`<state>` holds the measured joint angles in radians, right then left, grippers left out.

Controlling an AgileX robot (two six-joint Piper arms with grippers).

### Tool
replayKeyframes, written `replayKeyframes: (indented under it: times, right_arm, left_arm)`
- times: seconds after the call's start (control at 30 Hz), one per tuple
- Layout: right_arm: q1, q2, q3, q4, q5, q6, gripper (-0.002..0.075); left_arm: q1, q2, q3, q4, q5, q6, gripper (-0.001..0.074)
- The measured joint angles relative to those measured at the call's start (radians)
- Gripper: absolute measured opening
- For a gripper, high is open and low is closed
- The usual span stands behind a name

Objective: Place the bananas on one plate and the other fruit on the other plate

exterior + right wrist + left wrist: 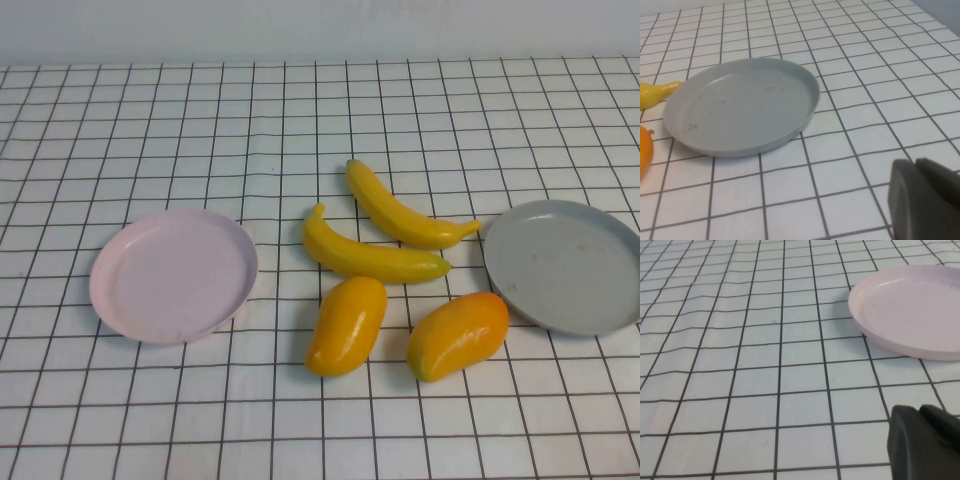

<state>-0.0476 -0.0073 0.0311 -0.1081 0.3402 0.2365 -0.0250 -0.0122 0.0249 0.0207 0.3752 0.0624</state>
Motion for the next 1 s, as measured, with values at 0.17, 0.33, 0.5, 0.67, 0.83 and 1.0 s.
replayKeyframes:
  times: [0.17,0.33,0.5,0.67,0.83,1.0]
  right_arm:
    - [0.000,0.000,0.000,0.000,0.000,0.000,-0.0016]
    - [0.000,0.000,0.000,0.000,0.000,0.000,-0.0016]
    - [0.000,0.000,0.000,0.000,0.000,0.000,-0.0016]
    - [0.000,0.000,0.000,0.000,0.000,0.000,-0.0016]
    - [0.000,0.000,0.000,0.000,0.000,0.000,-0.0016]
    - [0.000,0.000,0.000,0.000,0.000,0.000,-0.0017]
  left_arm:
    - [0.000,0.000,0.000,0.000,0.000,0.000,-0.0002]
    - [0.000,0.000,0.000,0.000,0.000,0.000,-0.0002]
    - [0.000,0.000,0.000,0.000,0.000,0.000,-0.0002]
    - [0.000,0.000,0.000,0.000,0.000,0.000,-0.0002]
    - [0.000,0.000,0.002,-0.109,-0.048,-0.053,-0.0002]
    - [0.000,0.000,0.002,-0.530,-0.259,-0.287,-0.0002]
